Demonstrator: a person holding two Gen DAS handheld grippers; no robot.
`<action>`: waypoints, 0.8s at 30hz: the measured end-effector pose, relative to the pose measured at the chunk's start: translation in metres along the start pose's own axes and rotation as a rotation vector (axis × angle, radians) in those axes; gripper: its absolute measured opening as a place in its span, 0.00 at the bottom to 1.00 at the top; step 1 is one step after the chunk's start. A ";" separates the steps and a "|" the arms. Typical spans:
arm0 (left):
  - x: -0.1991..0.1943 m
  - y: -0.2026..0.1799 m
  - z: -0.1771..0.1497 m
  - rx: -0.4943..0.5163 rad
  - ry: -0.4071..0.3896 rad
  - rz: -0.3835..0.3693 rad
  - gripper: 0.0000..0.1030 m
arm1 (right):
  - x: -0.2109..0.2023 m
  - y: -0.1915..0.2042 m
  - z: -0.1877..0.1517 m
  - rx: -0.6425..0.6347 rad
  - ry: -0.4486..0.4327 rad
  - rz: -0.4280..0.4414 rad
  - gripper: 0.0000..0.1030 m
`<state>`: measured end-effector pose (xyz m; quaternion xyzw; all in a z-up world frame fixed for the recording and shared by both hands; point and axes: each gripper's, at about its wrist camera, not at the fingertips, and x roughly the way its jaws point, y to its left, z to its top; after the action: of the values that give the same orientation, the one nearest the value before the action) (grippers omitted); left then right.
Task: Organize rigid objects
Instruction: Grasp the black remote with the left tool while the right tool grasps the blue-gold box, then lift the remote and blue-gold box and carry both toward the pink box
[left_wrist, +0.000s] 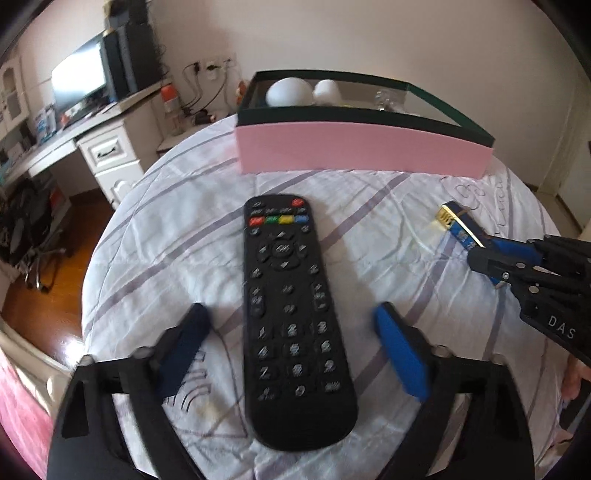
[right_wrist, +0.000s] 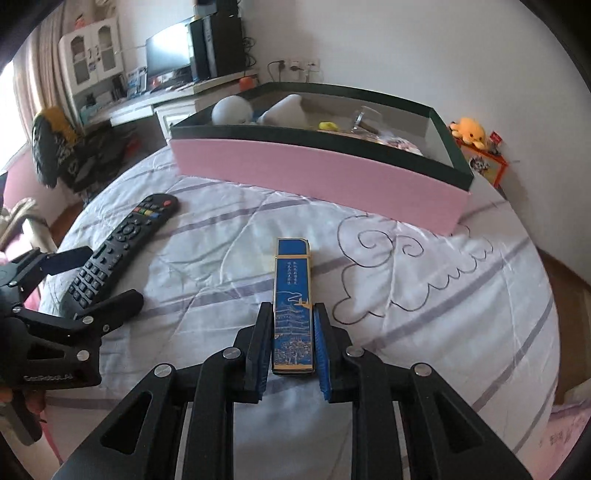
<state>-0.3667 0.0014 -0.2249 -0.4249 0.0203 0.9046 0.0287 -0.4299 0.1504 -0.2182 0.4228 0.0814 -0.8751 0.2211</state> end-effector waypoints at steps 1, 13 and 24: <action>-0.001 -0.001 0.002 0.005 -0.012 -0.002 0.58 | 0.000 -0.002 0.000 0.002 -0.002 0.000 0.20; -0.016 -0.007 0.010 0.024 -0.036 -0.061 0.43 | -0.002 0.003 0.002 0.008 -0.021 0.008 0.20; -0.049 -0.013 0.023 0.059 -0.112 -0.080 0.43 | -0.045 0.001 0.016 0.007 -0.115 0.009 0.20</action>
<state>-0.3521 0.0137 -0.1723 -0.3732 0.0285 0.9240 0.0787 -0.4161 0.1587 -0.1736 0.3730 0.0638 -0.8972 0.2278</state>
